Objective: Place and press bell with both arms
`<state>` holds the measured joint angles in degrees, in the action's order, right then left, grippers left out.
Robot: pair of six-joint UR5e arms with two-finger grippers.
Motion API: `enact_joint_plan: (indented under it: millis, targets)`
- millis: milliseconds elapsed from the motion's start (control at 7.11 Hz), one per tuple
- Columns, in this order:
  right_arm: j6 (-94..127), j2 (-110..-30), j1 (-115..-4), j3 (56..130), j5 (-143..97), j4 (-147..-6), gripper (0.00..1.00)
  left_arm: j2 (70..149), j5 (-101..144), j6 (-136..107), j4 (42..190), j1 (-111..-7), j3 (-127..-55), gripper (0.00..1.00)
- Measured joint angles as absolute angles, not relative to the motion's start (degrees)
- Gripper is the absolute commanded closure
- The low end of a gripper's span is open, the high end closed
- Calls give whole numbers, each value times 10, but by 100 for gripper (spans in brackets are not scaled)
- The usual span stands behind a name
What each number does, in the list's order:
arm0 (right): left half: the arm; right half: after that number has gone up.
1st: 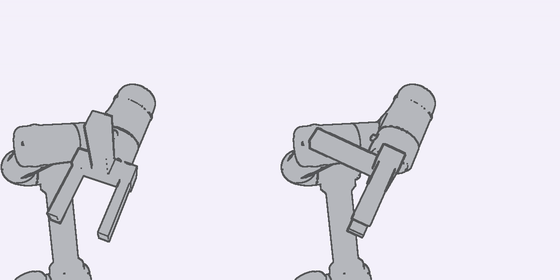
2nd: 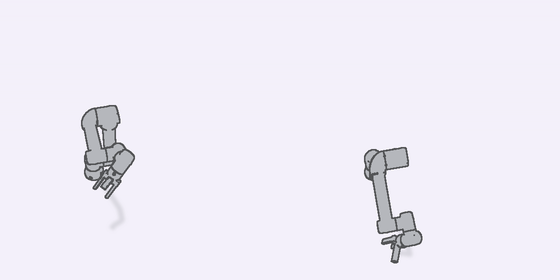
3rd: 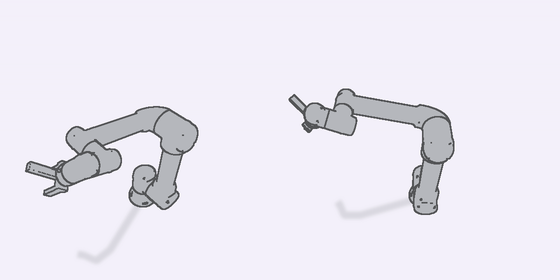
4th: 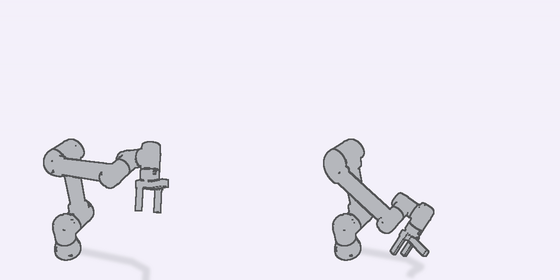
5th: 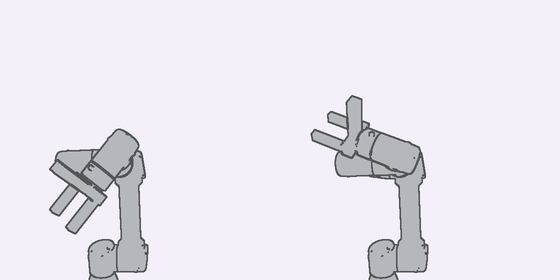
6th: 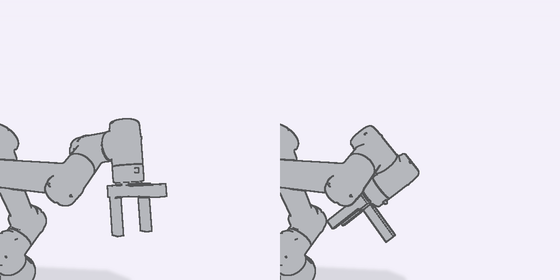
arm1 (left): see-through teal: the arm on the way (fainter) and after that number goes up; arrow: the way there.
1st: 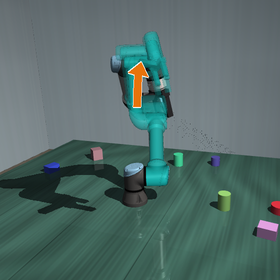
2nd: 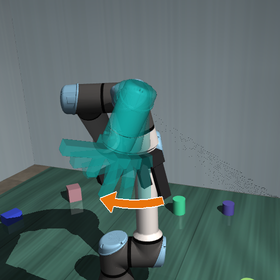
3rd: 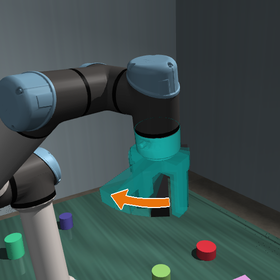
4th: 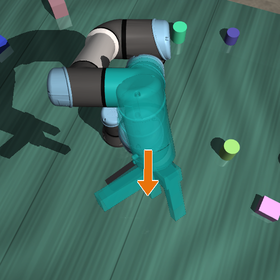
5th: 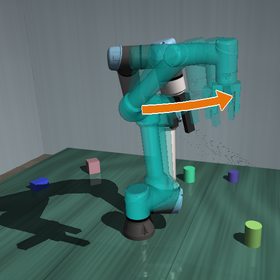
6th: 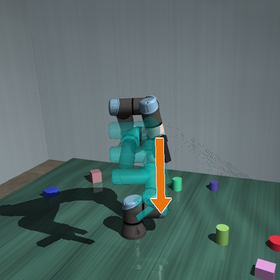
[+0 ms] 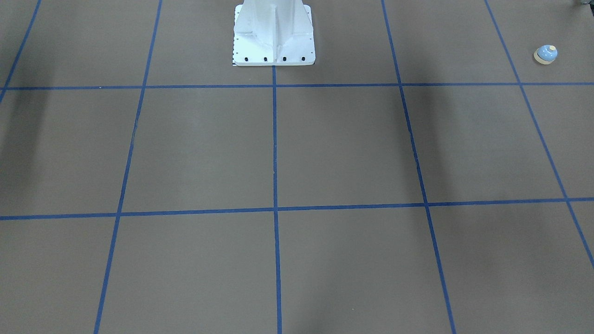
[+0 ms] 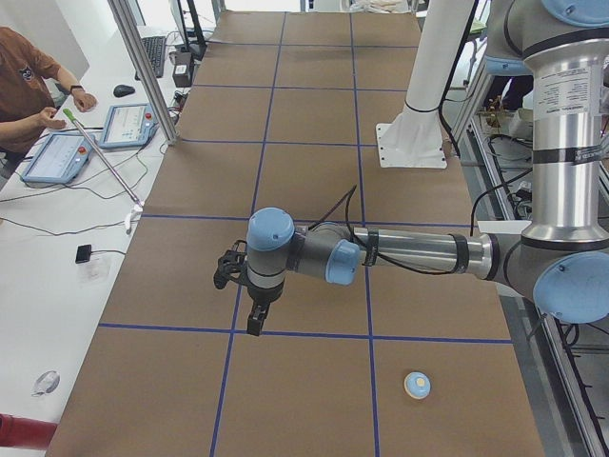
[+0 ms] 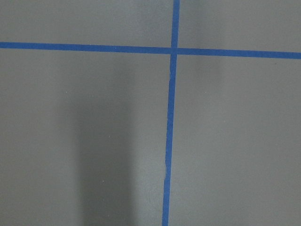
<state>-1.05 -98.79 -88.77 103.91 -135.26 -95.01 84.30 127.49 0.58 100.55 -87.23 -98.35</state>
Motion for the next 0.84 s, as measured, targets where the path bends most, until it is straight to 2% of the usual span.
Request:
enact_joint_plan:
  millis: [281, 562, 844]
  targets:
    - [-11, -988, -888, 1041, -1352, -950, 0, 837, 1274, 5, 1003, -873, -1009, 0]
    - [-11, -990, -888, 1044, -1352, -950, 0, 808, 1277, -22, 993, -872, -1069, 0]
    - [-11, -994, -889, 1046, -1352, -950, 0, 774, 1276, -174, 986, -857, -1130, 0]
